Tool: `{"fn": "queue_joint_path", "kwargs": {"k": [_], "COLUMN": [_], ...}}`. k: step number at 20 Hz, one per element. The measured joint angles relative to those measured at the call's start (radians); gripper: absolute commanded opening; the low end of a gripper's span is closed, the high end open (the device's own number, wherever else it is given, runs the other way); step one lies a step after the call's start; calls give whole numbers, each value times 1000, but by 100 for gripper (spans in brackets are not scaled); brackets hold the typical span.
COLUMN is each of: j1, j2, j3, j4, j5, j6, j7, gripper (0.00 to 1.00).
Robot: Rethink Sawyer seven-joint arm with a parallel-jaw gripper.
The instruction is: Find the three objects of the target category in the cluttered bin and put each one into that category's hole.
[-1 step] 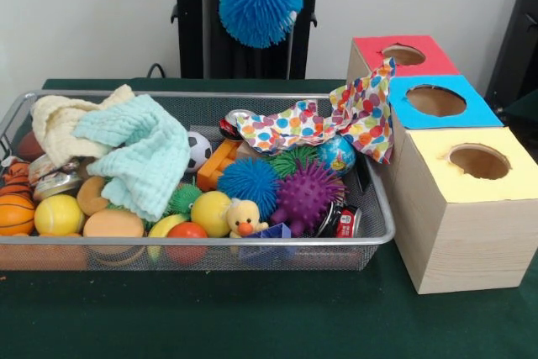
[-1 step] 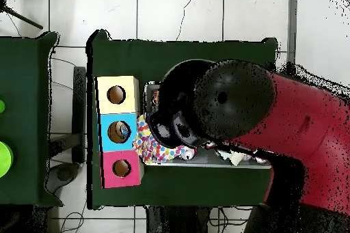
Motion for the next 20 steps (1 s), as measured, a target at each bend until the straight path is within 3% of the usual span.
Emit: {"fn": "queue_joint_path", "kwargs": {"k": [9,20], "j1": [-36,-37], "j2": [-11,-11], "j3": [51,83], "j4": [5,95], "j5": [-8,-62], "j6": [-32,-240], "j7": [0,0], "gripper": [0,0]}}
